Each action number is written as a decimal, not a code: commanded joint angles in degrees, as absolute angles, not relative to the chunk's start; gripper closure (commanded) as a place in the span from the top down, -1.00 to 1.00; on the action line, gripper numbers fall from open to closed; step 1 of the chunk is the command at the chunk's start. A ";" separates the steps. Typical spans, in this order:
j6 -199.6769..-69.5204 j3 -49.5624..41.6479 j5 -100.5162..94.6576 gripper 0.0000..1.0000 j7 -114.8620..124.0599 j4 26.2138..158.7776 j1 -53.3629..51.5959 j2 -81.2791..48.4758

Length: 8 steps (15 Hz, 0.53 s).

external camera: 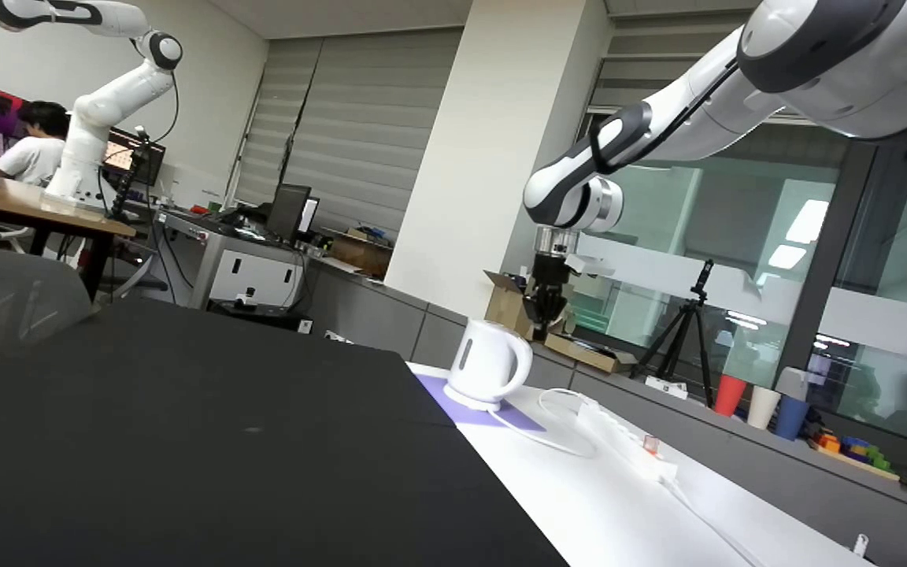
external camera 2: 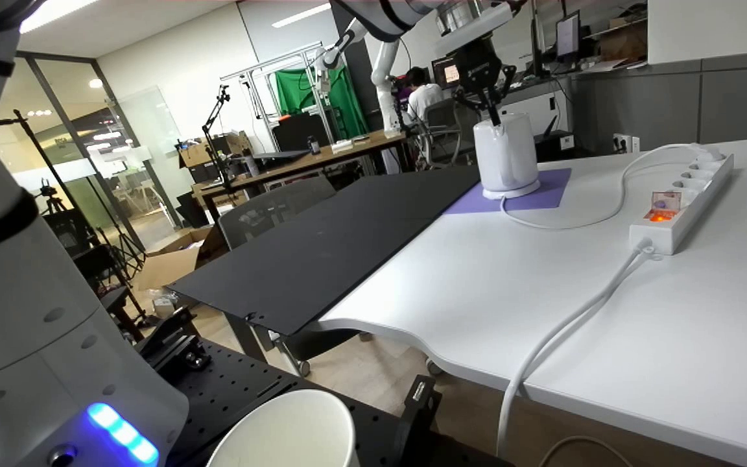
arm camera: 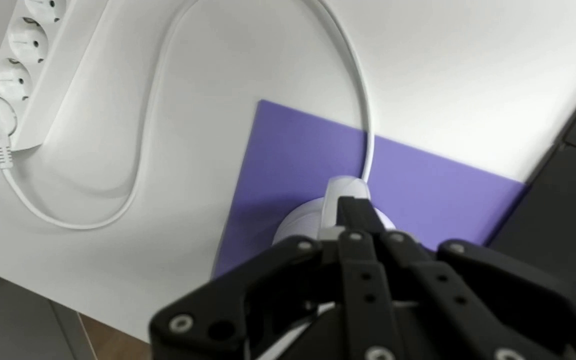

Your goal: Press the button on the kettle handle

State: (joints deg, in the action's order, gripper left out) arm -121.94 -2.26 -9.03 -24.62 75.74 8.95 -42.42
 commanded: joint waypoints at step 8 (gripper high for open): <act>-120.92 -0.54 -6.58 -1.00 -27.76 69.76 11.20 -46.88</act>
